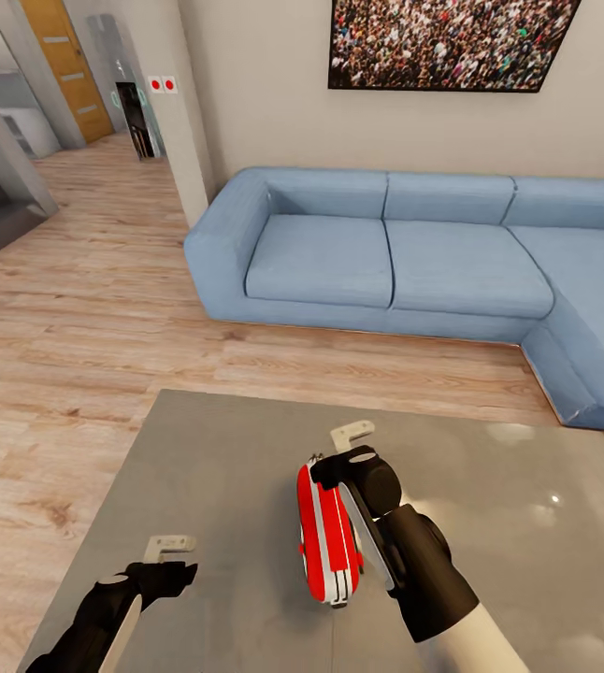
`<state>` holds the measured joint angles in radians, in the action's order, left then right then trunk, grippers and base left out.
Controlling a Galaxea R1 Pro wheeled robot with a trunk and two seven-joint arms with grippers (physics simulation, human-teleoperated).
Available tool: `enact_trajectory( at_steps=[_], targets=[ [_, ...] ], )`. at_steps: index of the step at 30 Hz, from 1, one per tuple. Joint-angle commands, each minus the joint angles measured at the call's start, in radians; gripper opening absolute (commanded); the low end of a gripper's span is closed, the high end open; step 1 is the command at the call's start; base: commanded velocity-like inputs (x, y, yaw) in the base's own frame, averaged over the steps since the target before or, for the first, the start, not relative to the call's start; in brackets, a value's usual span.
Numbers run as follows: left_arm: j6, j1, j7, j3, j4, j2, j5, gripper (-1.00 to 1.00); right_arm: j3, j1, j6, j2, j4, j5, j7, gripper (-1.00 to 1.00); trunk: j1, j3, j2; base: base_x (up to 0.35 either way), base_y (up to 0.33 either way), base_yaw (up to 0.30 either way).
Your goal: Turn on the radio receiver that's on the table in the living room.
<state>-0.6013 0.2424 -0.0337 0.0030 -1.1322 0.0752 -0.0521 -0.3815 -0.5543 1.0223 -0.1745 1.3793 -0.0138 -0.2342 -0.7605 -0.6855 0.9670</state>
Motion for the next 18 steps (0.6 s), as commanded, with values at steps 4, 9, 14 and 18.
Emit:
enact_trajectory(
  at_steps=[4,9,14,18],
  targets=[
    [0.0,0.0,0.0,0.0,-0.001,0.0,0.0,1.0,0.001,0.0,-0.002,0.0,0.0,0.0,0.0,1.0,0.0,0.0,0.0,0.0,0.0,0.001],
    [0.002,0.0,-0.003,0.005,-0.013,0.011,-0.011,1.0,0.002,0.012,-0.005,0.0,0.007,-0.013,-0.011,1.0,0.0,0.0,0.0,0.0,0.0,0.0],
    [0.002,0.0,-0.003,0.005,-0.025,0.01,-0.01,1.0,0.001,0.04,0.0,0.0,0.018,-0.013,-0.007,1.0,0.0,0.0,0.0,0.0,0.0,0.0],
    [0.002,0.0,-0.003,0.004,-0.03,0.007,-0.011,1.0,0.0,0.056,0.003,0.0,-0.004,-0.01,0.002,1.0,0.0,0.0,0.0,0.0,0.0,0.0]
  ],
)
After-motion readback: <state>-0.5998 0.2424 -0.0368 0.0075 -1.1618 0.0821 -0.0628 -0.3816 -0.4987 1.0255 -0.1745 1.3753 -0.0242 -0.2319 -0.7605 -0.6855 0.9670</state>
